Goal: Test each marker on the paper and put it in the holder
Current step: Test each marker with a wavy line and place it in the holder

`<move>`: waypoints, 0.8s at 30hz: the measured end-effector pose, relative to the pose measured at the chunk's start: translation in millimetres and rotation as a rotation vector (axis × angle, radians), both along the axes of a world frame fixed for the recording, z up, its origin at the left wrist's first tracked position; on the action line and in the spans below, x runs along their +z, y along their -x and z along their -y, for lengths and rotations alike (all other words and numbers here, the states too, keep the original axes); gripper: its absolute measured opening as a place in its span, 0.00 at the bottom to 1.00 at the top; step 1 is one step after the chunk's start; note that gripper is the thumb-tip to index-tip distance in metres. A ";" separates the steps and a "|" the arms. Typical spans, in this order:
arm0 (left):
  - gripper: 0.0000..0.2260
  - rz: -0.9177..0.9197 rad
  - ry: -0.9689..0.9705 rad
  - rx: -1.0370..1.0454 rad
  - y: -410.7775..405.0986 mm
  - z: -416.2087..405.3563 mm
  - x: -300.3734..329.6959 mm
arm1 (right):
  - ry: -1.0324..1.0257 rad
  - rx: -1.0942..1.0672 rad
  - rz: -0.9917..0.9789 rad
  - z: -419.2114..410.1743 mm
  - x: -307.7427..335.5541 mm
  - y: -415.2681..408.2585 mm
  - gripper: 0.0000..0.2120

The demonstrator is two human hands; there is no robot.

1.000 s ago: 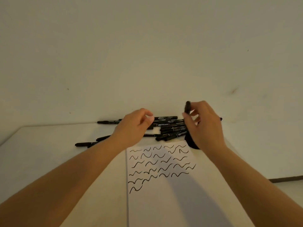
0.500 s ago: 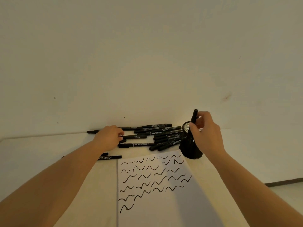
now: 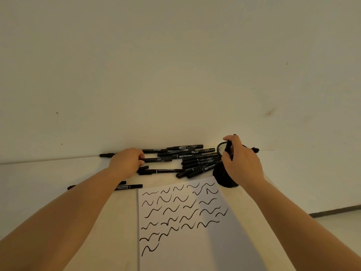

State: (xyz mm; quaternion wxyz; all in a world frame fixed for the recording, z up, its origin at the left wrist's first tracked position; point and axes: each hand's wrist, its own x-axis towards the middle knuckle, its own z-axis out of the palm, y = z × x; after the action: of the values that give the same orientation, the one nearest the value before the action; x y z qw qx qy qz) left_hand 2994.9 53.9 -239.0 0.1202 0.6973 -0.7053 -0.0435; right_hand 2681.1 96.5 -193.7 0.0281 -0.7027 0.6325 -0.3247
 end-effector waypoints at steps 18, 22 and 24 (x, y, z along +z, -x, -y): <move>0.09 -0.625 0.110 -0.270 72.4 -159.2 59.0 | -0.253 0.384 0.674 -111.5 15.3 -48.5 0.08; 0.07 -0.543 0.046 -0.377 81.9 -194.1 48.0 | -0.350 0.442 0.955 -141.0 0.2 -66.0 0.04; 0.05 -0.540 0.056 -0.389 82.0 -205.7 39.0 | -0.384 0.411 1.006 -154.1 -9.7 -70.6 0.08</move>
State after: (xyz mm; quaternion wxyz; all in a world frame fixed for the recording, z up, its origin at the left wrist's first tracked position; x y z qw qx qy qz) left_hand 2912.8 259.5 -200.0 0.3112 0.5095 -0.7687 -0.2295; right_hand 2751.7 250.6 -203.5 0.5150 -0.5524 0.4396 -0.4862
